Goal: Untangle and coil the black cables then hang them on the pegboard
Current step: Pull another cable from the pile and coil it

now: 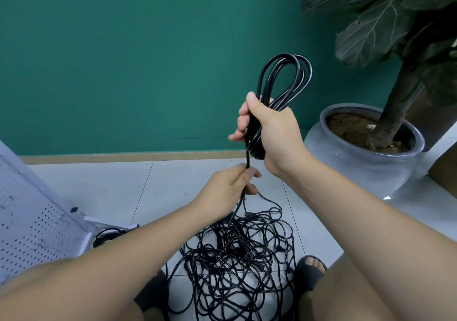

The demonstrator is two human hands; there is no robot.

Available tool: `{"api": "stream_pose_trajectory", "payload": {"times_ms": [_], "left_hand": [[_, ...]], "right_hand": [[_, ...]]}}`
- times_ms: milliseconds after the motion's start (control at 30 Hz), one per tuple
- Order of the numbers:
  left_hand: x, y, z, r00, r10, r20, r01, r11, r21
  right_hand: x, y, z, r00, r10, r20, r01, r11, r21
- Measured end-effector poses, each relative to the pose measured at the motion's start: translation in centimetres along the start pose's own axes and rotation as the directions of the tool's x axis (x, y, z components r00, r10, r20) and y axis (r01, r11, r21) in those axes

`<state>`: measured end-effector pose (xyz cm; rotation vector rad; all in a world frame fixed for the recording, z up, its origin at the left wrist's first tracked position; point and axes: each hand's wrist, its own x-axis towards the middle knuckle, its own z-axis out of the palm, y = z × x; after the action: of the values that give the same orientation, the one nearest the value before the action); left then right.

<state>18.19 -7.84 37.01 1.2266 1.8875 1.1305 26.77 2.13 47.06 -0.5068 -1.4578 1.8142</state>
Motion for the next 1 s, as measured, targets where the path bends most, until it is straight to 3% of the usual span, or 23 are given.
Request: {"api": "stream_pose_trajectory", "payload": {"times_ms": [100, 267, 433, 667, 867, 1000], "left_hand": [[-0.4, 0.1, 1.0, 0.998, -0.019, 0.057, 0.014, 0.997, 0.078], [-1.4, -1.6, 2.7, 0.951, -0.172, 0.258, 0.072, 0.933, 0.354], [-1.5, -2.0, 2.2, 0.962, -0.113, 0.248, 0.029, 0.948, 0.318], [-2.9, 0.2, 0.8, 0.979, 0.071, 0.191, -0.143, 0.906, 0.398], [-4.0, 3.1, -1.5, 0.971, 0.214, 0.111, -0.240, 0.898, 0.370], [-4.2, 5.2, -4.0, 0.927, 0.373, -0.026, -0.338, 0.865, 0.372]], "right_hand": [[0.0, 0.1, 0.4, 0.995, -0.044, -0.086, 0.037, 0.995, -0.087], [1.0, -0.8, -0.6, 0.968, -0.082, -0.237, 0.056, 0.992, -0.113], [1.4, -1.0, -1.6, 0.945, -0.159, -0.287, 0.101, 0.973, -0.206], [2.1, -0.1, -3.0, 0.936, -0.311, -0.163, 0.175, 0.816, -0.552], [2.2, 0.9, -3.9, 0.971, -0.237, -0.033, 0.127, 0.627, -0.768], [1.6, 1.5, -3.3, 0.992, -0.089, 0.085, 0.119, 0.547, -0.829]]}}
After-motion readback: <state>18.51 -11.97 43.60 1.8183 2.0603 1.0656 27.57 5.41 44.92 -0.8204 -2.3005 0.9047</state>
